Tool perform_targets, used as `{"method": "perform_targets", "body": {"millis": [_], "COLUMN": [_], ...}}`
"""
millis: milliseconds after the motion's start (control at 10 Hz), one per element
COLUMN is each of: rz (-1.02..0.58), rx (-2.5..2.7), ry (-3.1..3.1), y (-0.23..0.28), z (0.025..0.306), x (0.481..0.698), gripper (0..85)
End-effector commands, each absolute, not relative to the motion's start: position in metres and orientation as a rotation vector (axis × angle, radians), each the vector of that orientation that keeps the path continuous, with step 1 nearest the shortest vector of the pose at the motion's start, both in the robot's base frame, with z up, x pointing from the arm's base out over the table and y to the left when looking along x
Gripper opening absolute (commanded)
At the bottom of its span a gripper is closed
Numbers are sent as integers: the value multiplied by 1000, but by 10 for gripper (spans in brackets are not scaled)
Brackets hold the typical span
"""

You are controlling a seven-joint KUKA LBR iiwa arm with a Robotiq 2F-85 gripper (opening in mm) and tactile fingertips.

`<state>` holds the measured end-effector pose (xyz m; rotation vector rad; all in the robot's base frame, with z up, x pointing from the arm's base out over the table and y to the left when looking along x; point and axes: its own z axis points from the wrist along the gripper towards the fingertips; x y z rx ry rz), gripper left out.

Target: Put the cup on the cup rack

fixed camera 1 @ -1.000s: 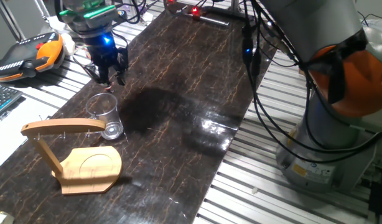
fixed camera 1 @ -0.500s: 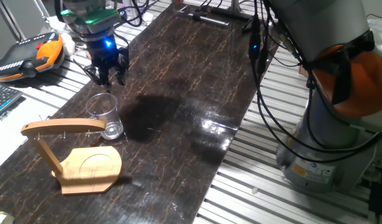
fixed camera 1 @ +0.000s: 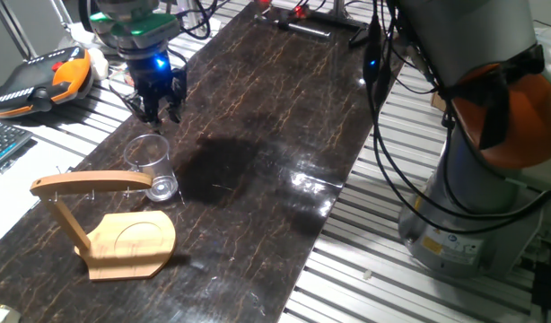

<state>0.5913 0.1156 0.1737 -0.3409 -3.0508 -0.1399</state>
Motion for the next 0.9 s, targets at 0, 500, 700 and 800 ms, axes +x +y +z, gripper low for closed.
{"method": "perform_targets", "body": {"millis": [0, 500, 700, 800], "rz": [-143, -137, -161, -163], "rx": [-360, -564, -591, -593], "ry": [-3057, -3095, -3092, -3099], "y": [127, 172, 175, 174], "z": [176, 168, 164, 163], "x": [592, 590, 590, 593], "gripper": [423, 423, 423, 423]}}
